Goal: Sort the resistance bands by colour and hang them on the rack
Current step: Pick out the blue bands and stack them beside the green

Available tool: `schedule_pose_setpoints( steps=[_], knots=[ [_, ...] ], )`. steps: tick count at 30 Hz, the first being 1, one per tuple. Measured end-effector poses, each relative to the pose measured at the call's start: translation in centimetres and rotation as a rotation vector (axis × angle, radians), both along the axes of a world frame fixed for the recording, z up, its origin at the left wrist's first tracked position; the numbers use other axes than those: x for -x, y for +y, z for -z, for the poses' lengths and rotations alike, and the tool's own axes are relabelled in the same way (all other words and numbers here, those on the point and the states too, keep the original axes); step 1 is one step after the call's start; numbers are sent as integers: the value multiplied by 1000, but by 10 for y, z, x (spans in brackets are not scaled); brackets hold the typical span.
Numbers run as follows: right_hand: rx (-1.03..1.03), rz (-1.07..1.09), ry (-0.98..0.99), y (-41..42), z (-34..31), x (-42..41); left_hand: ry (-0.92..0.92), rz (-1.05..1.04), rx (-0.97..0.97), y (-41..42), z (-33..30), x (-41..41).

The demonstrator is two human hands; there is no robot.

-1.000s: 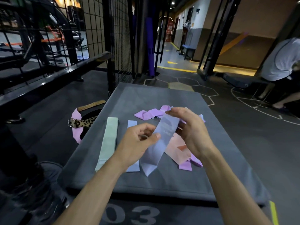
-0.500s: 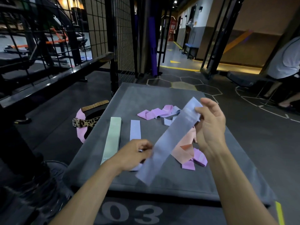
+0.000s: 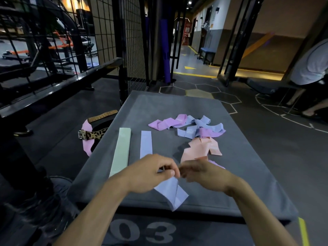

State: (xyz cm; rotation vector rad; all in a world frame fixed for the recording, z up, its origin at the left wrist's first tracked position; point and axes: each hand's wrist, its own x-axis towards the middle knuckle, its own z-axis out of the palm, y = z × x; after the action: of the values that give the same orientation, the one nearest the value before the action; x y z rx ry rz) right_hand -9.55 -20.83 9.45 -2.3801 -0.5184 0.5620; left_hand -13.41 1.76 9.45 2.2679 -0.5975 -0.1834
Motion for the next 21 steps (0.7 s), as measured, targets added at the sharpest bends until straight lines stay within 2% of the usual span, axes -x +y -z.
schedule_pose_setpoints(
  steps=[2,4,9,11,13,15,17,19,21],
  knots=[
    [-321,-69,181,7,-9,9,-32,-22,66,-2,0,-2],
    [-447,-125,187,11,-6,9,-36,-66,176,0,-1,-5],
    [-521,3,-1,5,-5,0,28,-125,156,12,5,-9],
    [-572,59,-25,-3,-8,-4,33,-226,240,18,6,-12],
    [-590,92,8,-8,-8,-5,15,-352,406,23,3,-15],
    [-538,55,55,-10,-7,-5,-28,-441,551,21,-3,-13],
    [-448,-37,95,-10,-6,-1,-90,-478,608,13,-10,-10],
    [-369,-113,134,-7,-7,3,-142,-448,620,4,-16,-7],
    [-415,-148,134,-2,-12,8,-161,-378,639,-4,-21,-3]
  ],
)
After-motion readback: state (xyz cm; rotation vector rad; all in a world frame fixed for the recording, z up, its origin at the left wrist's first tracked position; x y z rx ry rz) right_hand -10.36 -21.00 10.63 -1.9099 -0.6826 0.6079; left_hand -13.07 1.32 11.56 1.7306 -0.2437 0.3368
